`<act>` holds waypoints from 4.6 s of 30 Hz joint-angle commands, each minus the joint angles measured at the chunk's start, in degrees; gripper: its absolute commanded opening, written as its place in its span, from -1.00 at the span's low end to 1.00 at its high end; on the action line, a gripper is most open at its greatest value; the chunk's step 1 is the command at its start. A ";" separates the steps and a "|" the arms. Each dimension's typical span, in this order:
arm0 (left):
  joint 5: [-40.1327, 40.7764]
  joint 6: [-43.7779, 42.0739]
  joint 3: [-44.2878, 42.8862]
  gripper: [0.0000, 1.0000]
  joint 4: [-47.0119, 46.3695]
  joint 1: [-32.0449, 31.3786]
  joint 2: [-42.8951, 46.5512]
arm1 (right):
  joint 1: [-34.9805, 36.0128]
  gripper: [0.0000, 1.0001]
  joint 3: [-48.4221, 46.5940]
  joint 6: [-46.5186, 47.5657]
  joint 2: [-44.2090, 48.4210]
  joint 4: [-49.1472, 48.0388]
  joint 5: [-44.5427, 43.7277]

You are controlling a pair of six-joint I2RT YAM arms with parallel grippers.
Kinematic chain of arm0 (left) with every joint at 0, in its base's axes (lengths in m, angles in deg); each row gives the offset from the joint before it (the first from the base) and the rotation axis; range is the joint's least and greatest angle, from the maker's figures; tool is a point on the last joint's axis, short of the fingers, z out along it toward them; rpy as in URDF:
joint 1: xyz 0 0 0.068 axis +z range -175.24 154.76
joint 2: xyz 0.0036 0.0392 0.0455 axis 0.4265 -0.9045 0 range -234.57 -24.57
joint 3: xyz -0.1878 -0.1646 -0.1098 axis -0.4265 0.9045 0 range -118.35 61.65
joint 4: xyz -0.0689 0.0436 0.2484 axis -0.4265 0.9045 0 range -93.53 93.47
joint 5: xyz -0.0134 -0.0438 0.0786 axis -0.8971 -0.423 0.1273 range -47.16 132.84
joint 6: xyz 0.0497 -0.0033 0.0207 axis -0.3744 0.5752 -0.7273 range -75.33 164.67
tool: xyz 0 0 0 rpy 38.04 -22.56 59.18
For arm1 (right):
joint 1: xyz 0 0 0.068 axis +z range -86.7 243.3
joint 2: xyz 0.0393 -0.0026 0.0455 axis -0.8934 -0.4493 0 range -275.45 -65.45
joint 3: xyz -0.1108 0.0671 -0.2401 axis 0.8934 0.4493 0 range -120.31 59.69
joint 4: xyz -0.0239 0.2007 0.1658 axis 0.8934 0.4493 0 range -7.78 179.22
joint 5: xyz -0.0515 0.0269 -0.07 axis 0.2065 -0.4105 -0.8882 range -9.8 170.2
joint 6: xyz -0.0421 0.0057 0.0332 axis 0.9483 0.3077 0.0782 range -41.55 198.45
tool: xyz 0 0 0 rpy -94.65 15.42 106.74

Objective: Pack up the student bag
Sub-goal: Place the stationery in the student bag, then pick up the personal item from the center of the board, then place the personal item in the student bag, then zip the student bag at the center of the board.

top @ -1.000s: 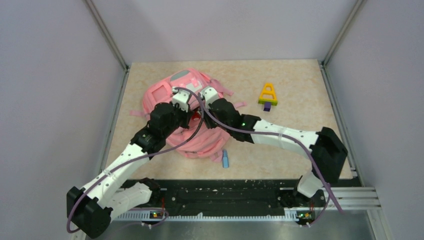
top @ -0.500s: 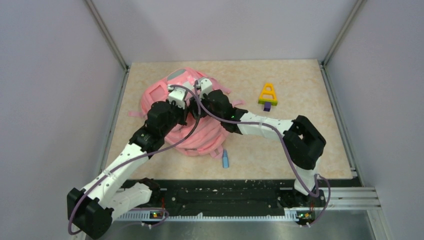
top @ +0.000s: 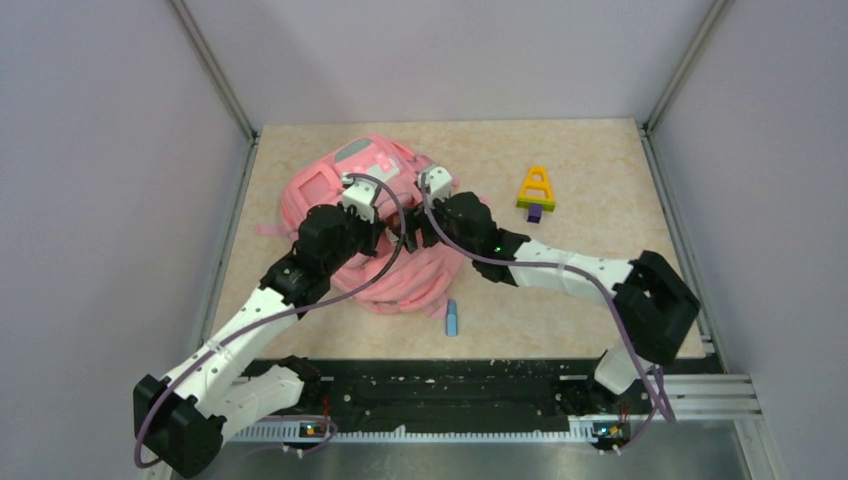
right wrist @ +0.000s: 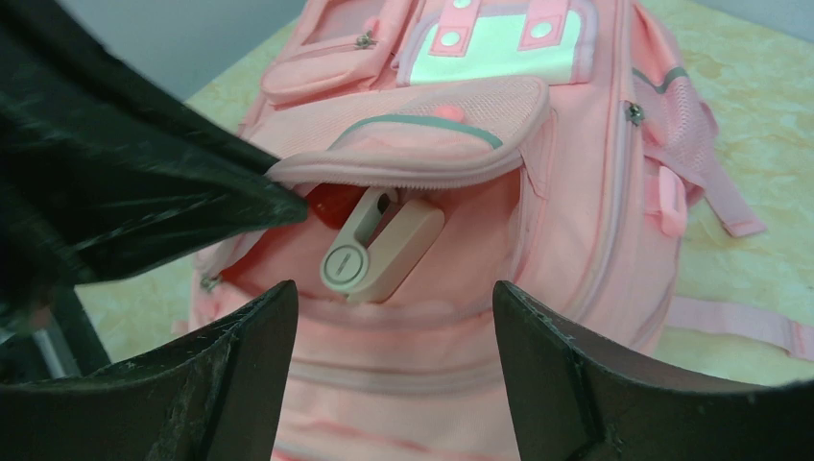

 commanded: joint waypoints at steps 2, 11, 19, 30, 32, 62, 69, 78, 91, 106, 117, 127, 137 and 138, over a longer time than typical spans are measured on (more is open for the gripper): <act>-0.98 2.26 -2.91 -1.00 -5.63 -0.19 1.17 | 1.76 0.40 7.61 -4.91 15.45 2.84 0.40; -1.66 2.65 -3.18 -1.00 -5.36 -0.22 1.43 | 5.23 0.21 25.83 -25.67 25.41 16.97 -10.40; -2.47 3.84 -3.52 -1.00 -5.06 -0.21 1.56 | 13.90 0.18 25.37 -33.11 17.83 22.85 -17.75; -1.98 3.70 -3.78 -1.00 -4.61 -0.23 2.30 | 19.05 0.10 16.57 -32.08 1.92 25.48 -21.00; -1.94 3.62 -3.80 -1.00 -4.49 -0.17 2.43 | 19.24 0.09 15.75 -32.14 0.45 26.66 -21.89; -2.28 3.37 -3.94 -1.00 -4.38 -0.20 3.47 | 4.11 -0.99 -3.81 -9.62 14.17 42.48 -4.50; -2.63 3.40 -3.84 -1.00 -4.48 -0.32 3.81 | -0.54 -1.00 -20.93 -5.33 -0.36 43.21 7.50; -3.07 3.55 -3.81 -1.00 -4.48 -0.27 3.59 | -3.24 -1.00 -35.41 -4.83 -14.38 43.37 1.66; -3.19 3.59 -3.74 -1.00 -4.47 -0.29 3.22 | -3.25 -0.53 -29.78 -2.31 -16.75 22.89 -1.77; -7.05 11.79 -6.25 0.31 -2.25 -0.25 1.54 | -3.22 0.31 -12.36 -0.42 3.59 27.46 -4.15; 1.85 30.49 5.31 0.72 4.43 6.24 14.34 | 4.18 0.26 2.08 -11.93 19.30 31.67 -11.62; -2.67 44.67 19.84 0.82 -1.06 19.81 20.70 | 19.52 0.19 -5.70 -15.12 1.94 17.38 -18.75; 2.21 47.49 24.67 0.86 -1.53 21.69 24.72 | 22.11 0.18 -21.07 -10.14 -15.97 16.29 -25.44; 2.49 47.55 25.20 0.86 -1.40 21.73 25.28 | 22.03 0.18 -21.99 -9.59 -16.88 16.29 -26.35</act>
